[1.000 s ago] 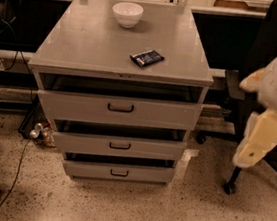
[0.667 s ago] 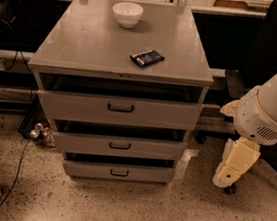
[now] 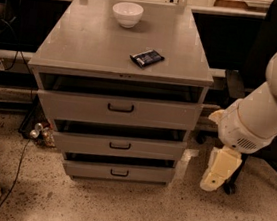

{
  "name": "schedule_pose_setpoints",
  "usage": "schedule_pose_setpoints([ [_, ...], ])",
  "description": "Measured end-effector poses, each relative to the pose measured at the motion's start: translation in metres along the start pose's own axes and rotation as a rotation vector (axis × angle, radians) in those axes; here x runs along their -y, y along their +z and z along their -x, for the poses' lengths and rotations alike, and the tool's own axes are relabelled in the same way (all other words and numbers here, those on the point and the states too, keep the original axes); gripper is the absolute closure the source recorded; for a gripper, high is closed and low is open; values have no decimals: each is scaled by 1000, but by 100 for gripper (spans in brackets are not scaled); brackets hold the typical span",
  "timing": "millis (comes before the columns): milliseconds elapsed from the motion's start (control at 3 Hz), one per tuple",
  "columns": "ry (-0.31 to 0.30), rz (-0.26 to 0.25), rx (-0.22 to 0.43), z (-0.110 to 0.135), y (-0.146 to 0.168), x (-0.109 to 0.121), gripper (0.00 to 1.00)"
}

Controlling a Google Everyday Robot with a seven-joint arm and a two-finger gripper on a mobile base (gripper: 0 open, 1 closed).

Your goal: Open top drawer

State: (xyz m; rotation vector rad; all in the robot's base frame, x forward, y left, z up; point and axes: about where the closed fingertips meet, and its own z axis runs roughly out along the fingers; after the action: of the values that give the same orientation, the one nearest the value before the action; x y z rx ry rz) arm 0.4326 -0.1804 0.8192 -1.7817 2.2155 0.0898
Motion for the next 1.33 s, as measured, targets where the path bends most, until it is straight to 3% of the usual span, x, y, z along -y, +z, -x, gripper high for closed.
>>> schedule_pose_setpoints([
  [333, -13, -74, 36, -4, 63, 25, 0],
  [667, 9, -149, 116, 1, 88, 53, 0],
  [1333, -18, -189, 119, 9, 93, 62, 0],
])
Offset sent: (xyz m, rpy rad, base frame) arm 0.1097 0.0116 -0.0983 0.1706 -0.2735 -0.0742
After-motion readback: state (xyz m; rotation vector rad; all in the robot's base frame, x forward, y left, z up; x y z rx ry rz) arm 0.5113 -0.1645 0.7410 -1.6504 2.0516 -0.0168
